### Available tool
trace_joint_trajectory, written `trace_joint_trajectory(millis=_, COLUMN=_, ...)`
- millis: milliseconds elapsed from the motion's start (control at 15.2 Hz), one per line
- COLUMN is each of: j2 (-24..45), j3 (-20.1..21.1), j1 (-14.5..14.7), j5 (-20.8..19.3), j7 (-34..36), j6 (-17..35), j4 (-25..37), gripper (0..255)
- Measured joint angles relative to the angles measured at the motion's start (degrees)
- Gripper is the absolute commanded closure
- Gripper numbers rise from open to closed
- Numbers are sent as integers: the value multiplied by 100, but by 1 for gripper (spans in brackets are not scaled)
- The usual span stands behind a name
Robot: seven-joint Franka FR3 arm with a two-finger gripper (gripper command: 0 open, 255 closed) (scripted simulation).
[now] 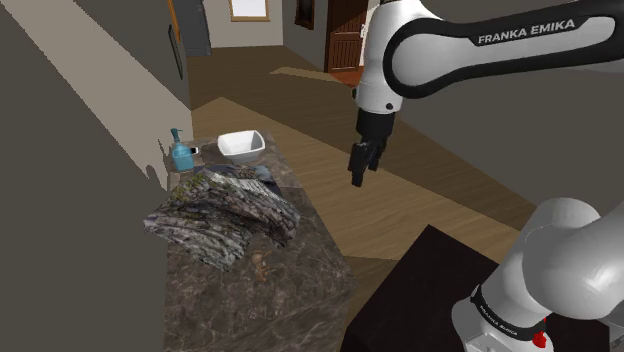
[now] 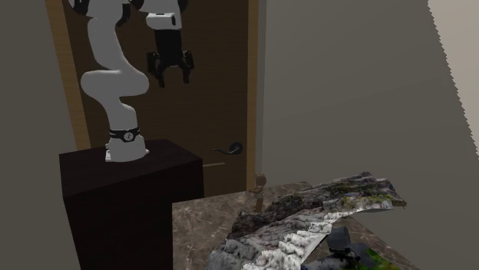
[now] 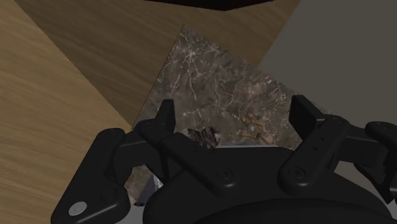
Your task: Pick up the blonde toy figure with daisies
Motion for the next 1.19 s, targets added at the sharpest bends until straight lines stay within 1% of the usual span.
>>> trace_joint_trajectory(millis=198, j2=569, j3=145, j1=76, j5=41, j7=32, j6=492, j4=63, gripper=0)
trace_joint_trajectory(millis=528, j2=1634, j3=377, j1=189, j5=36, j7=124, j6=1225, j4=369, gripper=0)
trace_joint_trajectory(millis=858, j2=2637, j3=573, j1=315, j5=-63, j7=263, j6=1810, j4=756, gripper=0)
trace_joint_trajectory(millis=1188, j2=3734, j3=685, j1=452, j5=-280, j7=419, j6=2247, j4=1373, gripper=0)
